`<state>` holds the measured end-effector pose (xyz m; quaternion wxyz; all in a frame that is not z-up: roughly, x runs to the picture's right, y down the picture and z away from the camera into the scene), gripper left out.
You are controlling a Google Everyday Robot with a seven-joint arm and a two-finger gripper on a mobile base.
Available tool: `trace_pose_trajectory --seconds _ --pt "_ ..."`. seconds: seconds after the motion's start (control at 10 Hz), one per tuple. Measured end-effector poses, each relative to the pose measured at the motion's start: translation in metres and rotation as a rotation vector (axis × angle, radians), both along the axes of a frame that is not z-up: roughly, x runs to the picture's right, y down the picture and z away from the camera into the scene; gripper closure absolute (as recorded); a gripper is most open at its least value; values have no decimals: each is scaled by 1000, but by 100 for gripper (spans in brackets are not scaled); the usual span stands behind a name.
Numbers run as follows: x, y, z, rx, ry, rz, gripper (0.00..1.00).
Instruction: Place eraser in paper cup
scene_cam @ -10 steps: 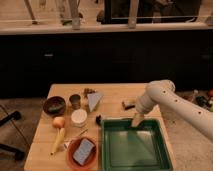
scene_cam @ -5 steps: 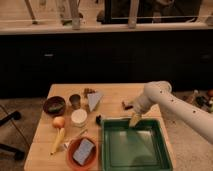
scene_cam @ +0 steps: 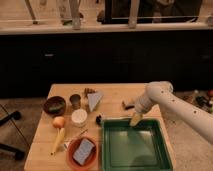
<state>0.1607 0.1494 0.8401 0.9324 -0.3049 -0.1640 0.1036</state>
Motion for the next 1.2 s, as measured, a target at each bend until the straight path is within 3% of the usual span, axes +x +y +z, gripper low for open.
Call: trace_pose_trajectory --seconds 0.2,0.7,1.2 --pt "10 1 4 -6 9 12 20" --pt "10 2 16 -19 17 31 21" --pt "4 -22 -17 -23 37 7 21"
